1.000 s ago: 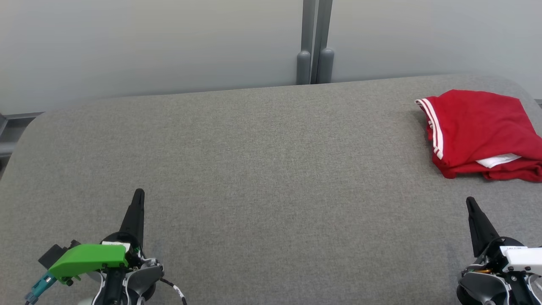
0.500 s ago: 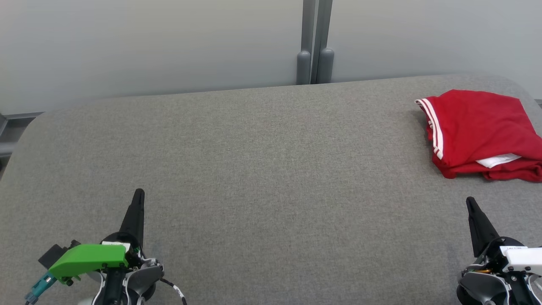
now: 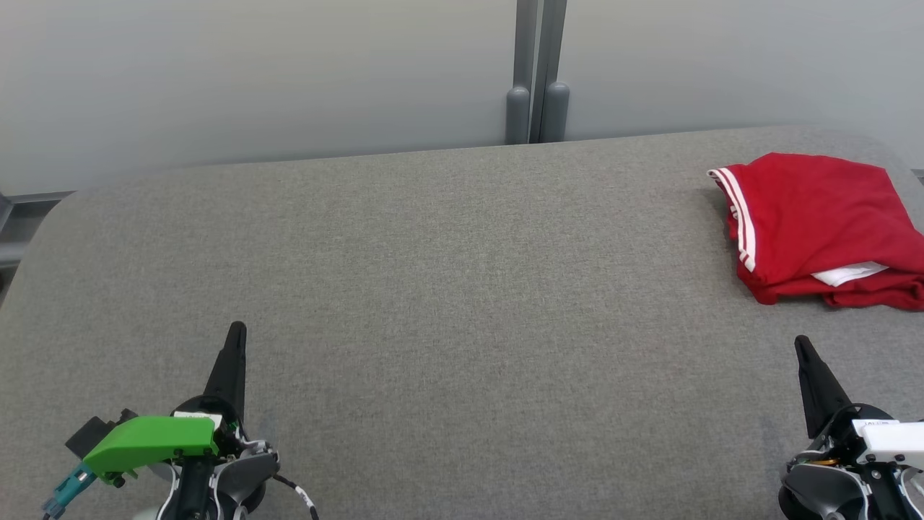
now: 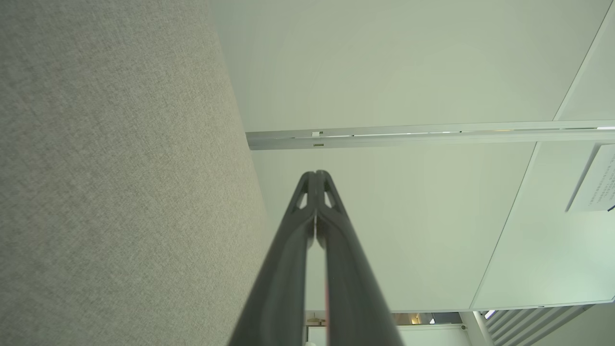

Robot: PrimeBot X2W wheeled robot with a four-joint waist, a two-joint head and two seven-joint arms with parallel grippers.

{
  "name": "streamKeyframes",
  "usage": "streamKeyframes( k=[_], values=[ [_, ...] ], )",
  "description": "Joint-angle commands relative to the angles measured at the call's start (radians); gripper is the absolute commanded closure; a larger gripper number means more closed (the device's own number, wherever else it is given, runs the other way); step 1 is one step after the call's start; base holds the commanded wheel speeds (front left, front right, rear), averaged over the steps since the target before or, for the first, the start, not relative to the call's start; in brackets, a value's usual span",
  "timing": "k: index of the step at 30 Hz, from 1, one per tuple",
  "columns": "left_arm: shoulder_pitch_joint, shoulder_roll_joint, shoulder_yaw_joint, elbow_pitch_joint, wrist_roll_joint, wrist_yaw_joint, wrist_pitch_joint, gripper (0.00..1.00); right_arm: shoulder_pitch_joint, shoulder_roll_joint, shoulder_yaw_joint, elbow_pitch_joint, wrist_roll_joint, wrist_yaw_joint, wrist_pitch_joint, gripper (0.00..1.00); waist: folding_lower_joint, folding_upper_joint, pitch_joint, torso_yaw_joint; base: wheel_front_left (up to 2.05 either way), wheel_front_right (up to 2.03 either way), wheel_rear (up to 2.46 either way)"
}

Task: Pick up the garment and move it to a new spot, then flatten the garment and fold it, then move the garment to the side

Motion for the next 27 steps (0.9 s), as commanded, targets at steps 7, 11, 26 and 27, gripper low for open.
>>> streamKeyframes(
  k=[7,11,26,27],
  values=[
    [-0.012,0.0,0.002,-0.002,-0.005,-0.005,0.002,1.0,-0.007,-0.004,-0.002,-0.005,0.006,0.0,0.003,1.0,0.0,0.0,0.0,0.0,0.0,0.0,0.0],
    [-0.012,0.0,0.002,-0.002,-0.005,-0.005,0.002,1.0,-0.007,-0.004,-0.002,-0.005,0.006,0.0,0.003,1.0,0.0,0.0,0.0,0.0,0.0,0.0,0.0],
    [-0.012,0.0,0.002,-0.002,-0.005,-0.005,0.002,1.0,-0.007,-0.004,-0.002,-0.005,0.006,0.0,0.003,1.0,0.0,0.0,0.0,0.0,0.0,0.0,0.0],
    [-0.012,0.0,0.002,-0.002,-0.005,-0.005,0.002,1.0,-0.007,-0.004,-0.002,-0.005,0.006,0.0,0.003,1.0,0.0,0.0,0.0,0.0,0.0,0.0,0.0]
  ],
)
